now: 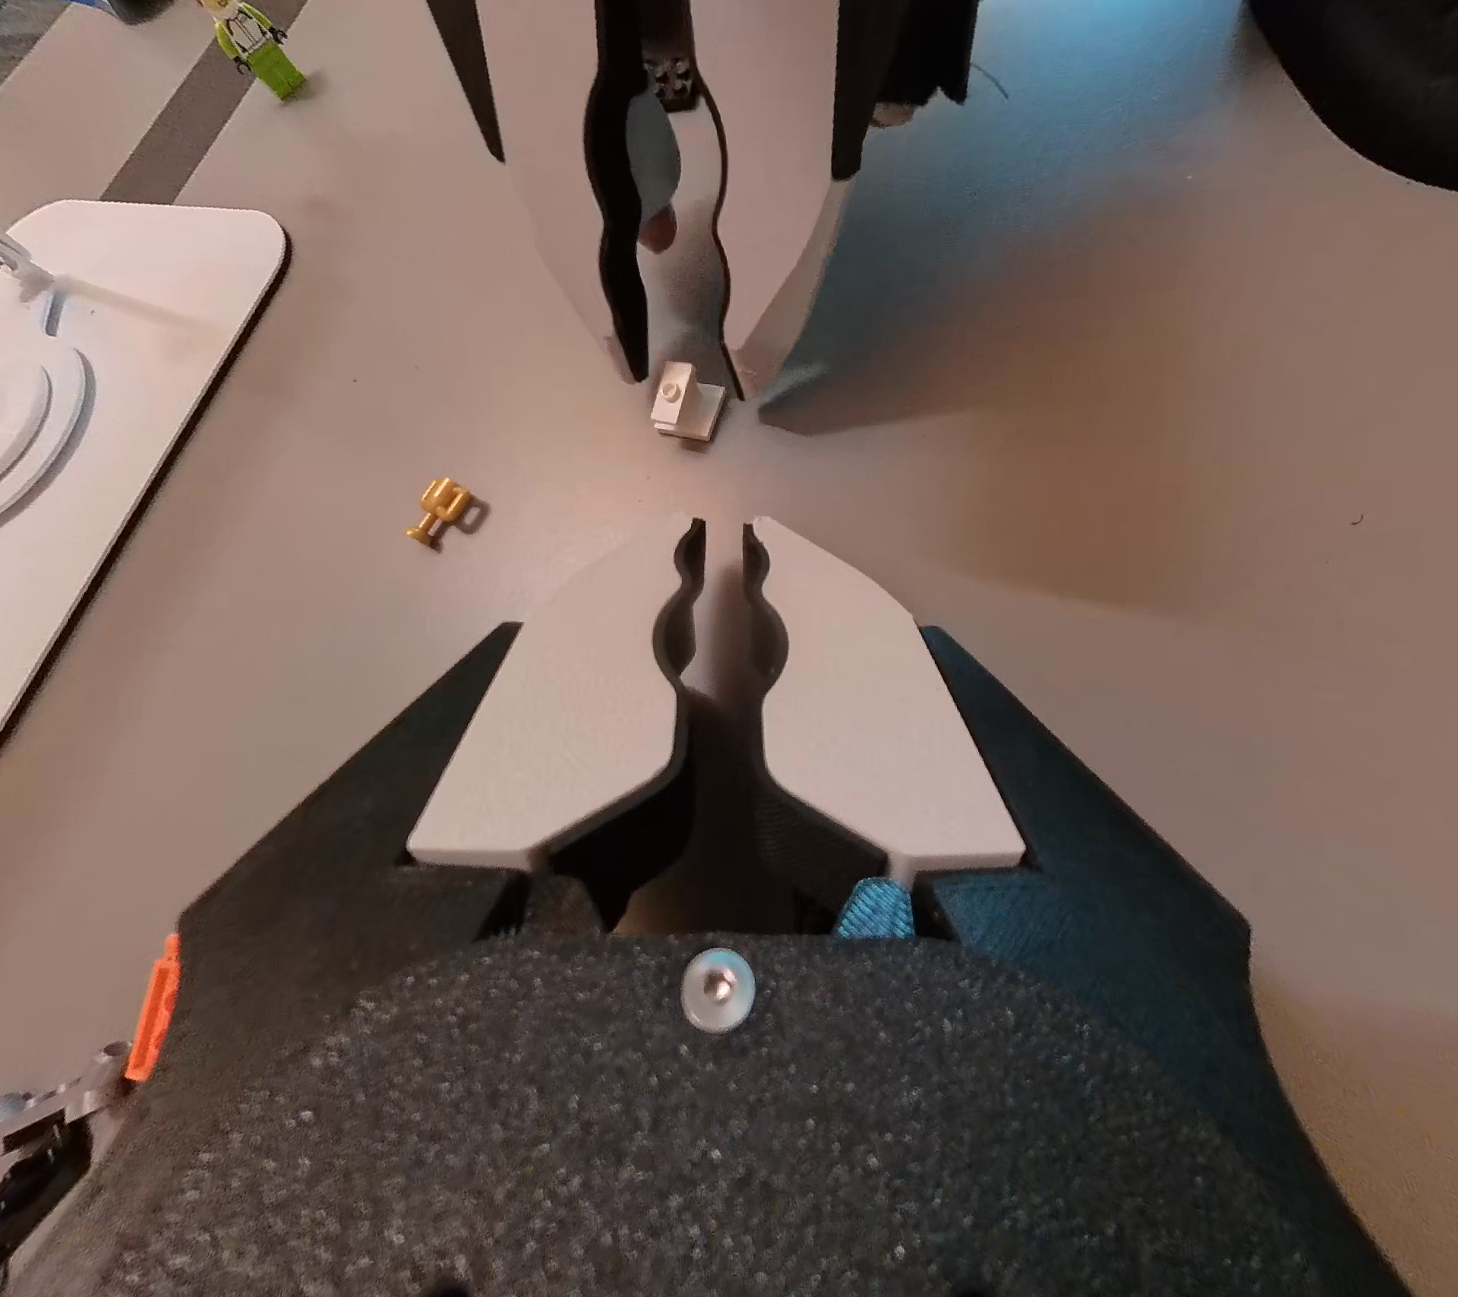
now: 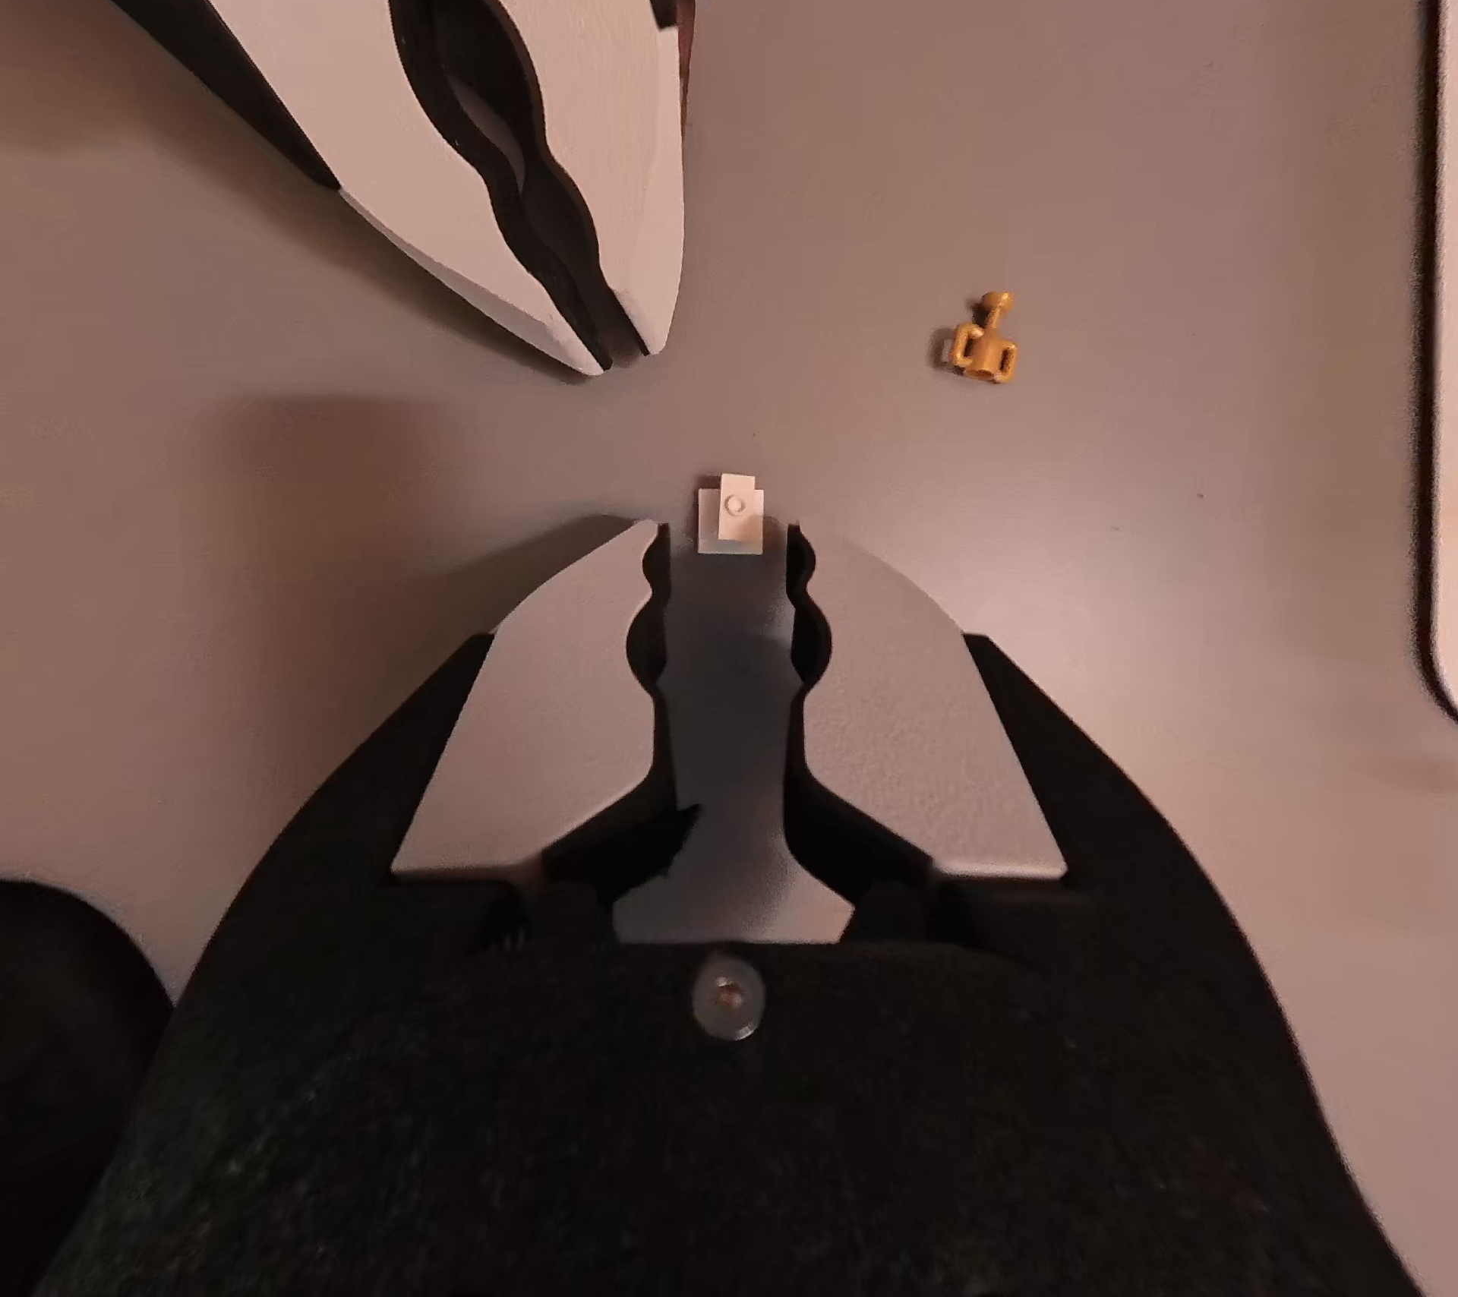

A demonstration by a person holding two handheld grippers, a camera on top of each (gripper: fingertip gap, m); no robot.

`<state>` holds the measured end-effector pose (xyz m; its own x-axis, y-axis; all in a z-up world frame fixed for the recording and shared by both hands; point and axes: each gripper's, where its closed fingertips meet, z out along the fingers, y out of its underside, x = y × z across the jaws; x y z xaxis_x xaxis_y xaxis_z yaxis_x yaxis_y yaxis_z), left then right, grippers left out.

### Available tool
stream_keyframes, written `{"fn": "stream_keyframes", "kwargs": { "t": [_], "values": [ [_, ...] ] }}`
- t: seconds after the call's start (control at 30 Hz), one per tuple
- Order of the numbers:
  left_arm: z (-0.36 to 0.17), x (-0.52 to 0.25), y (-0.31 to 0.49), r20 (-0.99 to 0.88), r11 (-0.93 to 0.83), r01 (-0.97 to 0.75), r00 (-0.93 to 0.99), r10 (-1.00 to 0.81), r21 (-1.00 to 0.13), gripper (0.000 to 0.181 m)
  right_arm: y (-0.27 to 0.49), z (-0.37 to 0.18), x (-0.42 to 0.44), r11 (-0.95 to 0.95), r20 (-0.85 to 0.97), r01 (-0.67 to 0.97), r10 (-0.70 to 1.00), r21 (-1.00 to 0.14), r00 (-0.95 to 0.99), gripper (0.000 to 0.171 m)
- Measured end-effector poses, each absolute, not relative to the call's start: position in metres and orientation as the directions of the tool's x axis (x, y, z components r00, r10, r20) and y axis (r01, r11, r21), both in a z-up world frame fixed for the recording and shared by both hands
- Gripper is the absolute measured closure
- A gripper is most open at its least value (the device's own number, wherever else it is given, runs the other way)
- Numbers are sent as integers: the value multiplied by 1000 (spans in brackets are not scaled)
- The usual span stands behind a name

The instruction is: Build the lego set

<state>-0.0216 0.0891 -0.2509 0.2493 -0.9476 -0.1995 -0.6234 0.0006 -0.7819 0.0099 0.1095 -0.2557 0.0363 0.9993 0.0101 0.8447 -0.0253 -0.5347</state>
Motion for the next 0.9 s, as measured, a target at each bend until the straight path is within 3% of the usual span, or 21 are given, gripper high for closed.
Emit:
{"fn": "stream_keyframes", "kwargs": {
  "t": [0.57, 0.9],
  "values": [
    [-250, -22, 89, -196, -2, -617, 253, -947, -787, 173, 111, -262, 8, -39, -18, 828, 999, -560, 36, 155],
    [-236, -21, 90, -99, -81, -527, 304, -947, -846, 170, 104, -240, 4, -63, -59, 742, 998, -667, 33, 155]
  ]
}}
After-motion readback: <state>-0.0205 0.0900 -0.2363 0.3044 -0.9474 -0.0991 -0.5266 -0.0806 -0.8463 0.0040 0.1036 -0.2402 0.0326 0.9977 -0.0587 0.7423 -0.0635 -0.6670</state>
